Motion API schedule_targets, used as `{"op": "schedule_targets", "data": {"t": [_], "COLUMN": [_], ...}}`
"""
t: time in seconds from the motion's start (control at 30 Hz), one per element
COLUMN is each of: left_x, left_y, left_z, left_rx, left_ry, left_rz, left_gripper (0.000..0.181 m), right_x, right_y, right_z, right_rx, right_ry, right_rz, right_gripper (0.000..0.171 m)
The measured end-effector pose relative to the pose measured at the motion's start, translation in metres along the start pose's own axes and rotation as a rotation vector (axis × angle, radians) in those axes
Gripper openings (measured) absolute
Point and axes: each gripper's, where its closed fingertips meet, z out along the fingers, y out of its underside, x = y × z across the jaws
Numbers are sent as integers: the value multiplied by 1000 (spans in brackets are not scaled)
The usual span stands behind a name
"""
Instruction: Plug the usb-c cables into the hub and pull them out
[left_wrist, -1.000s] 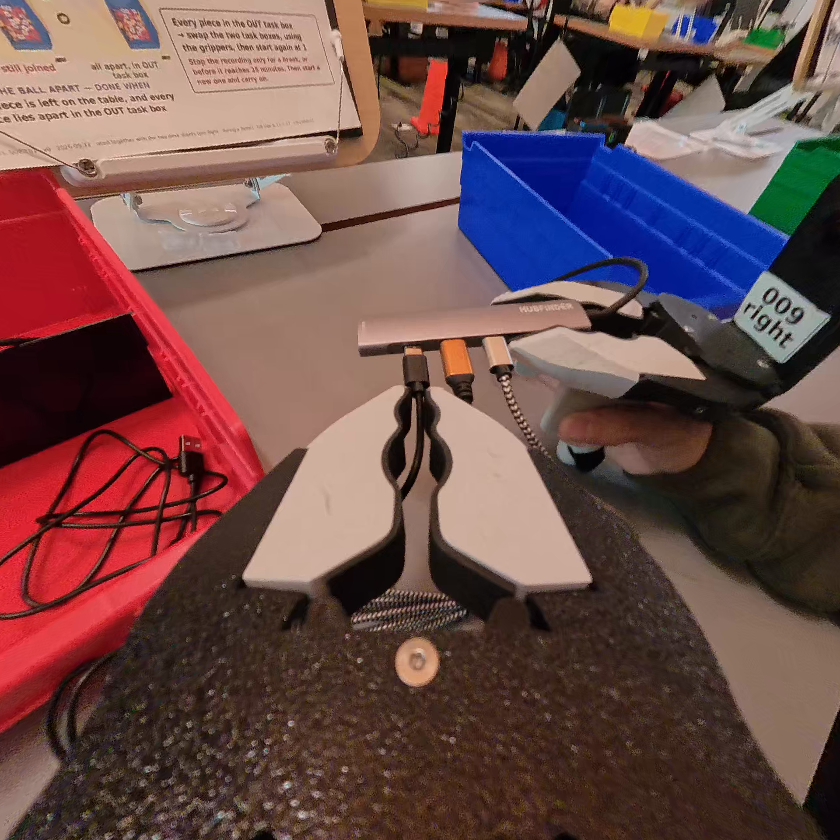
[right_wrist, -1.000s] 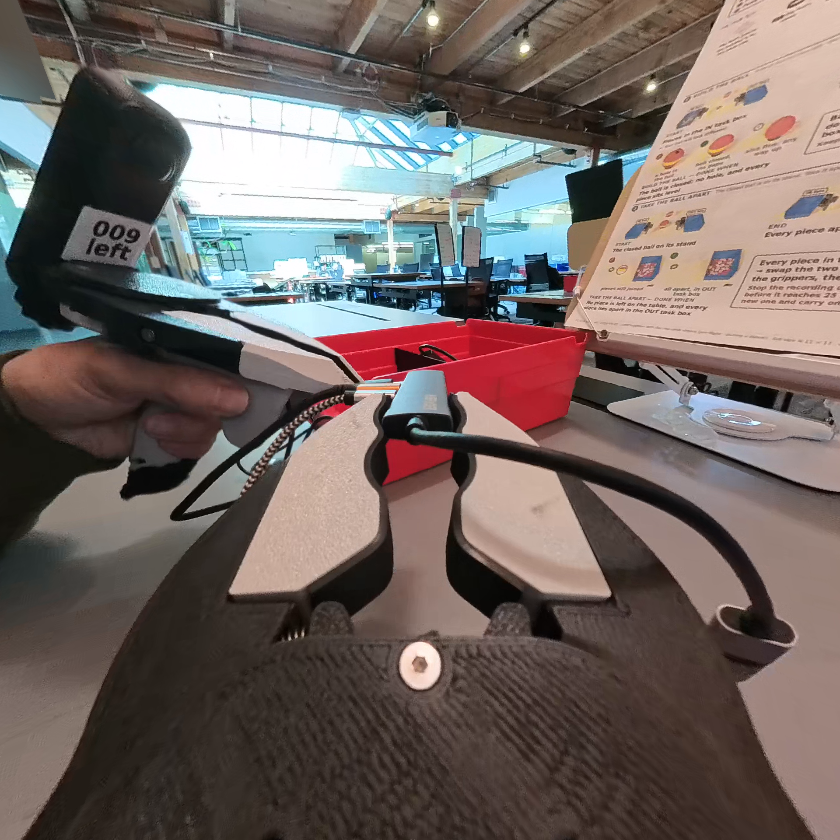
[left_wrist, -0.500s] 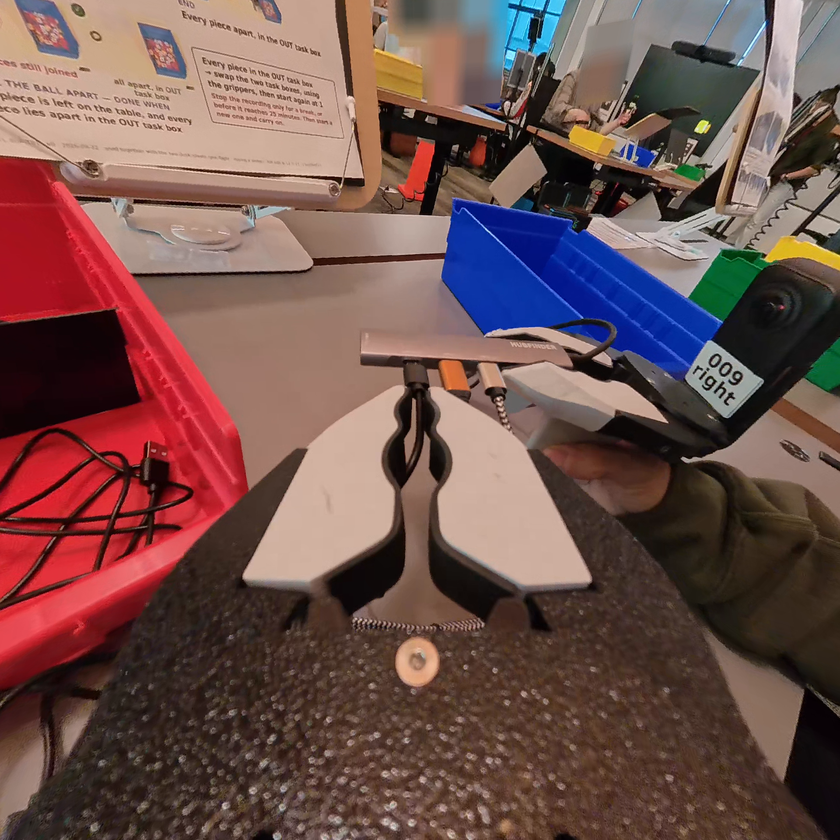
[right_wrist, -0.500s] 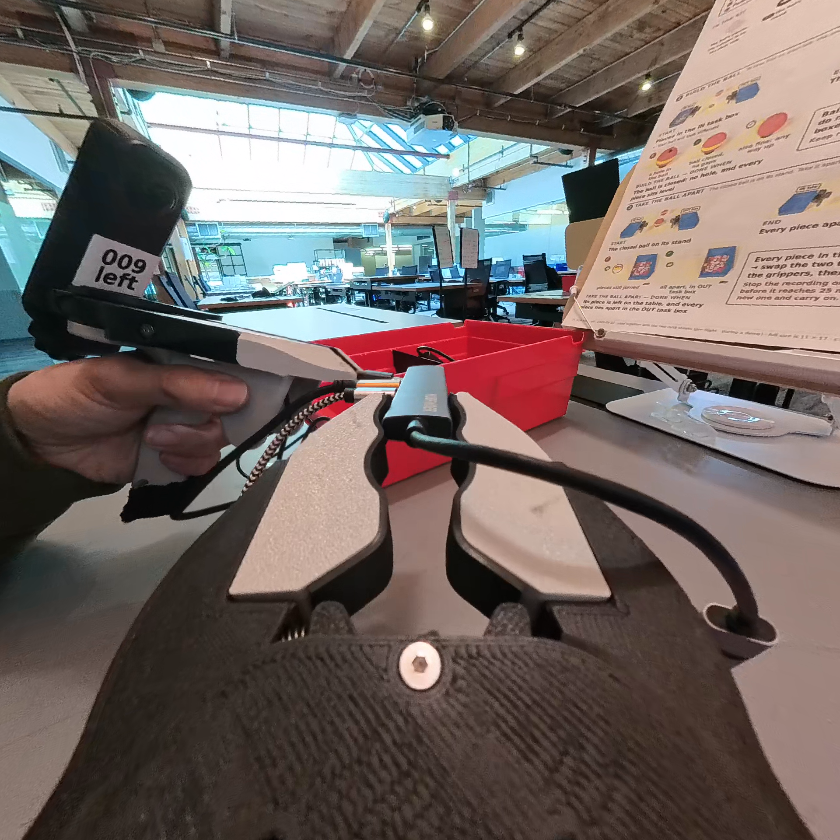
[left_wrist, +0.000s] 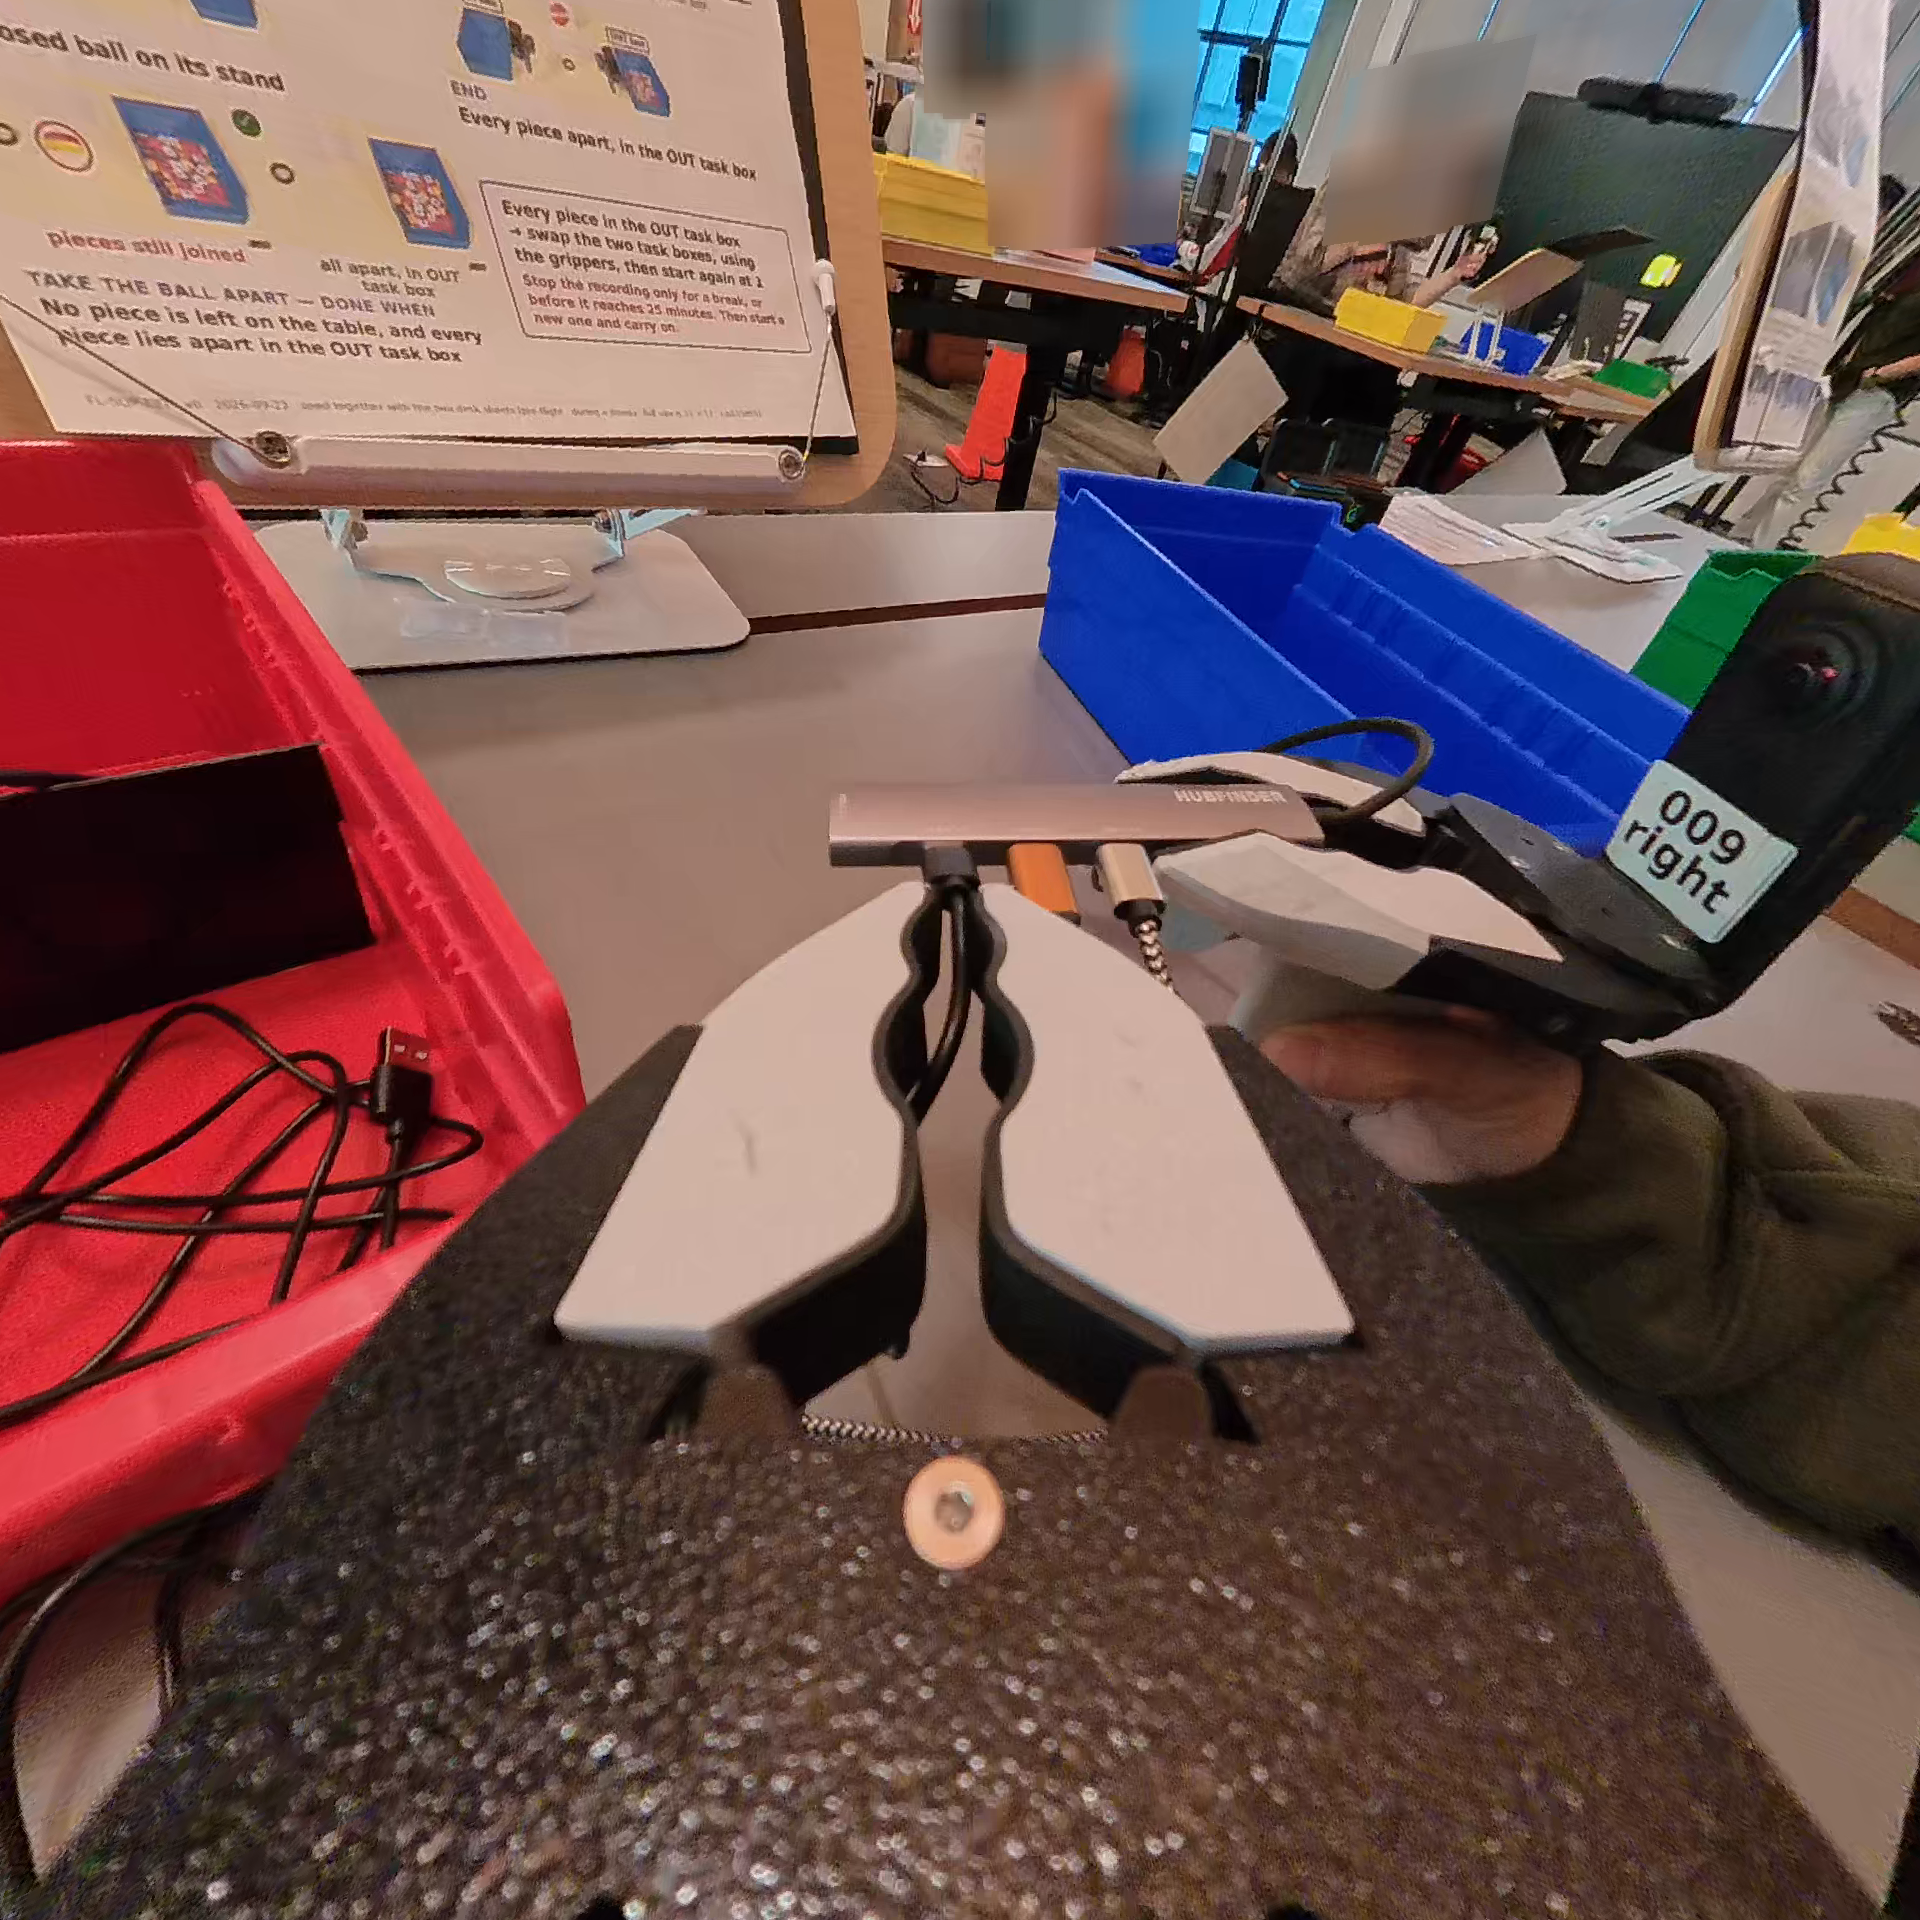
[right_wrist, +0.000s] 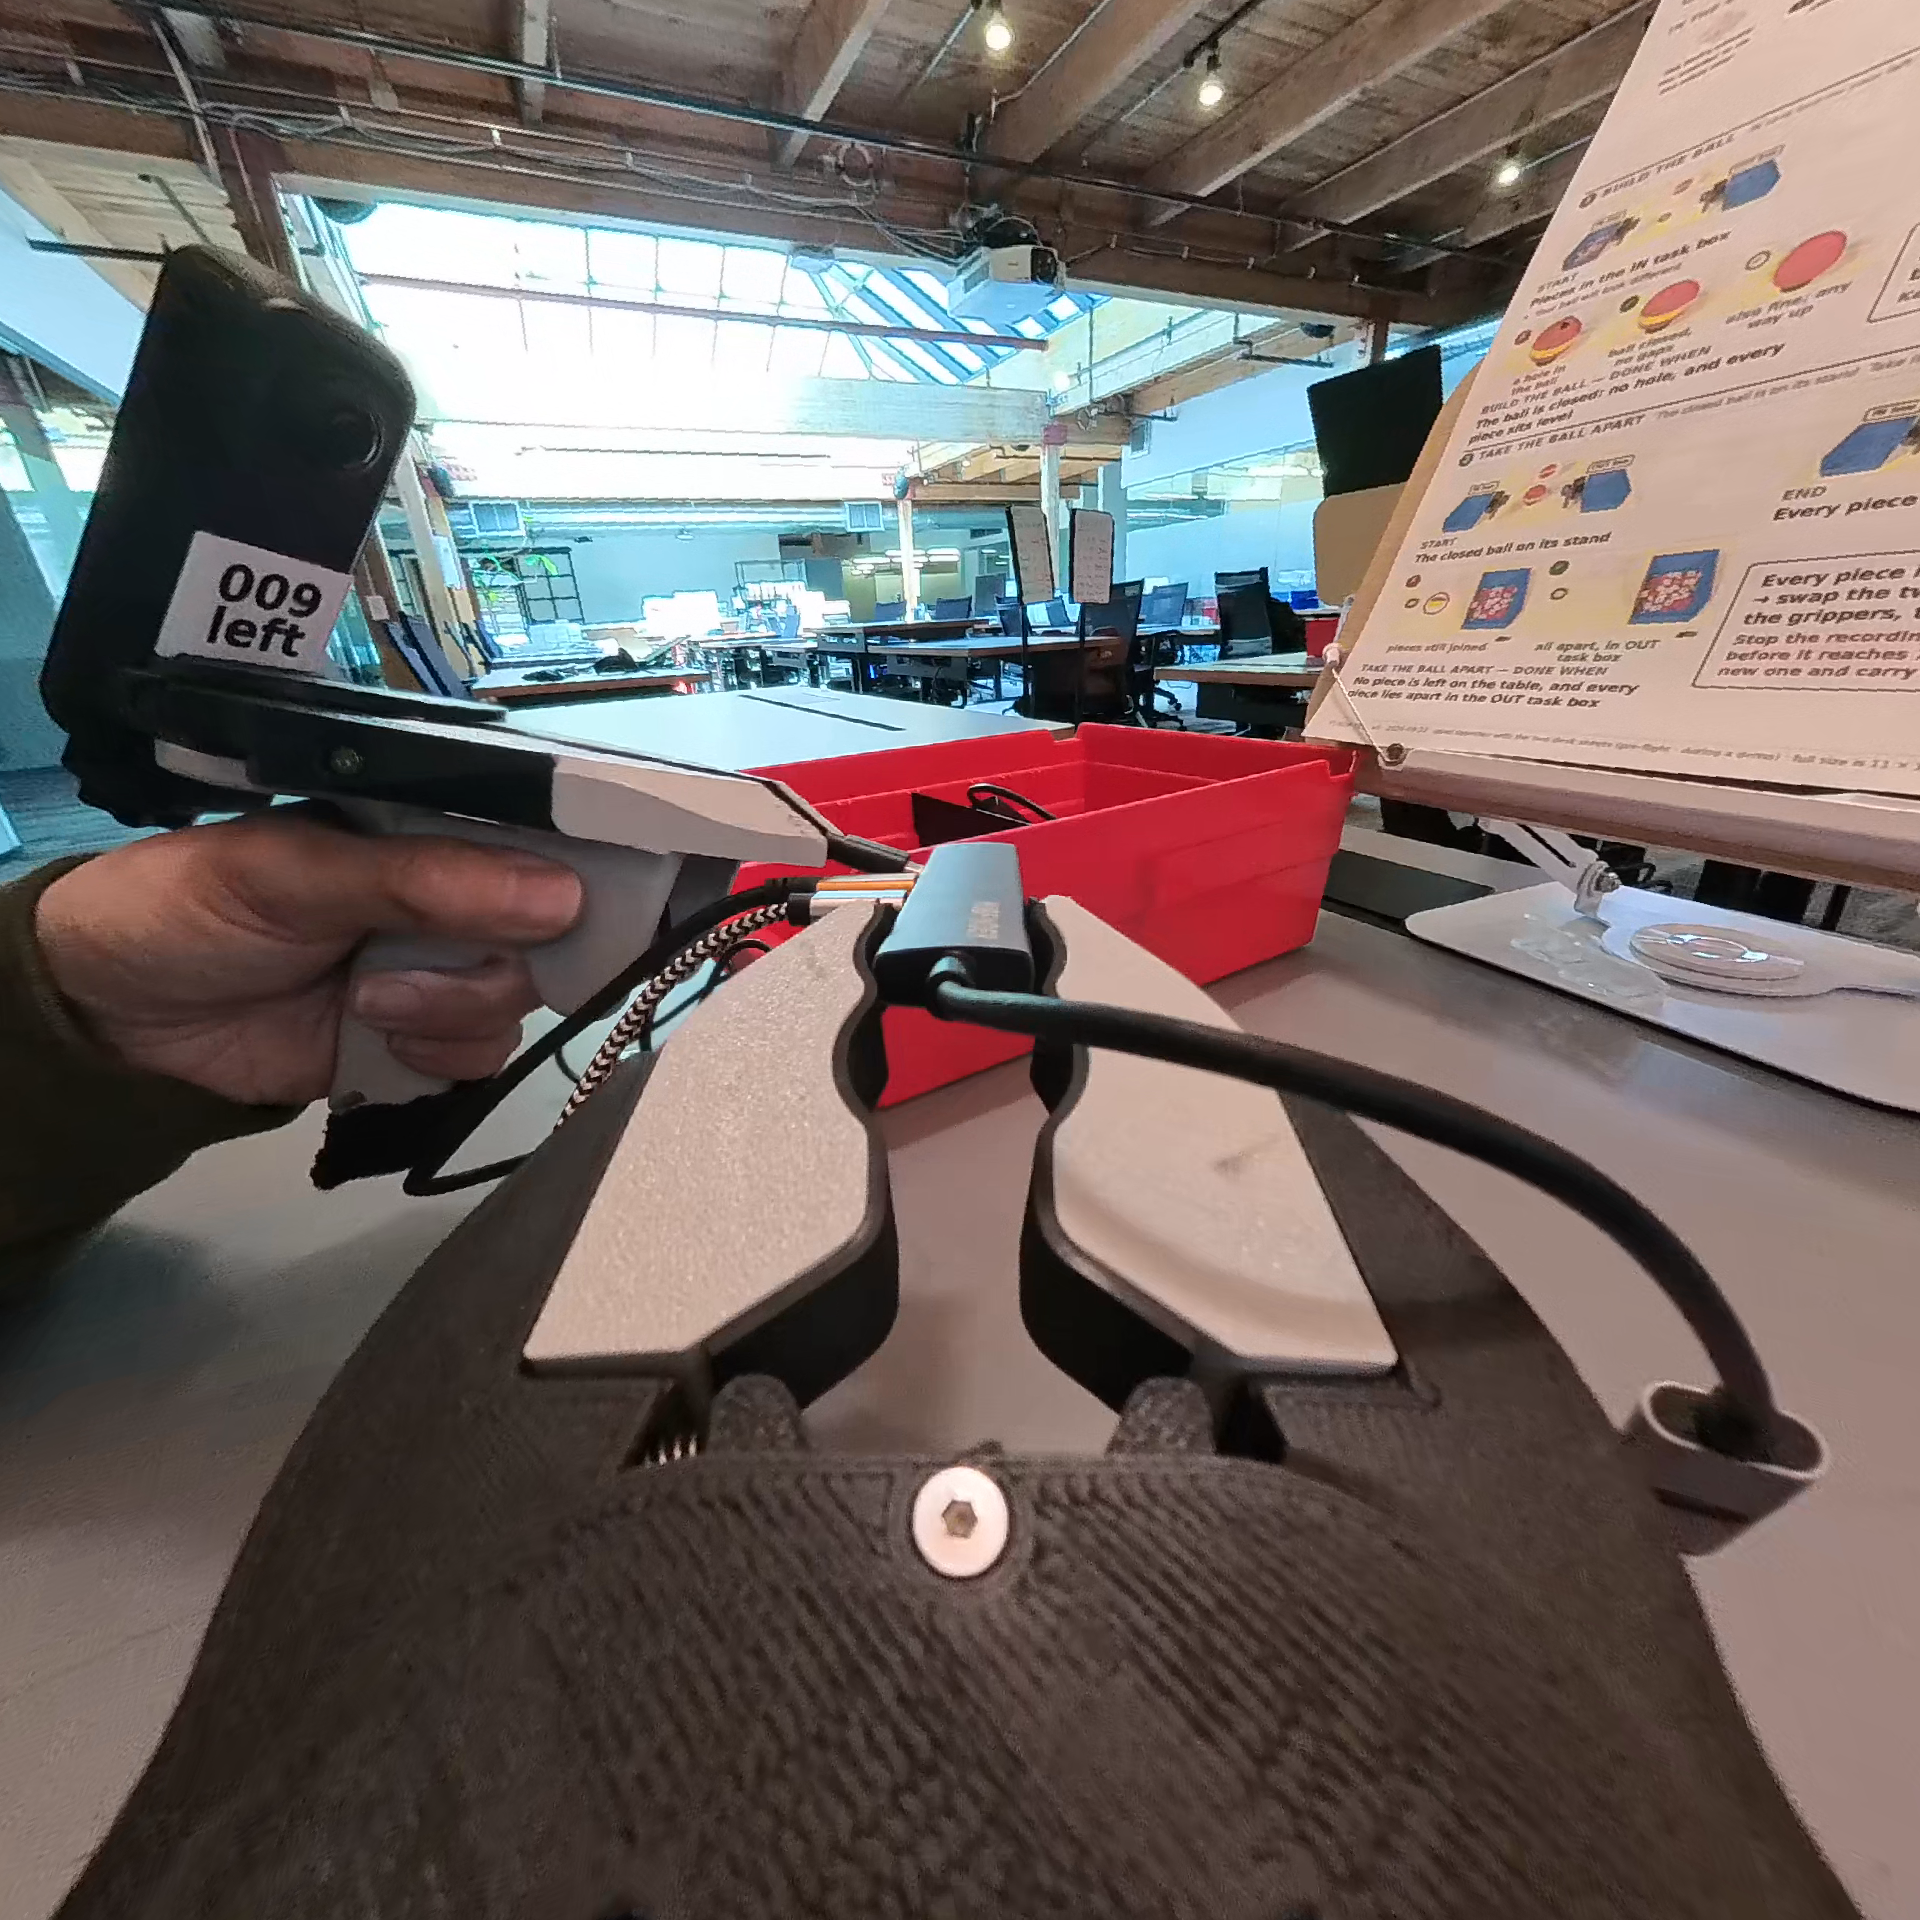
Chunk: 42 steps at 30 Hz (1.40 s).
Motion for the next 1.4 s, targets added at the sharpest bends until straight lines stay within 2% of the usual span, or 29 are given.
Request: {"op": "schedule_targets", "data": {"t": [0.23,0.47,0.73,1.4], "left_x": [-3,-3,-3,-2], "left_y": [10,11,8,7], "left_z": [5,7,5,3], "left_rx": [-39,-7,33,91], "left_ry": [-78,-75,-127,-57], "left_rz": [155,152,273,217], "left_gripper": [5,5,5,4], "right_x": [3,3,1,-5], "right_y": [-1,-2,0,5], "right_z": [-1,-1,-1,-2], "right_rx": [11,17,3,-52], "right_ry": [15,1,-1,-5], "right_rz": [13,27,12,-40], "right_gripper": [25,25,25,26]}}
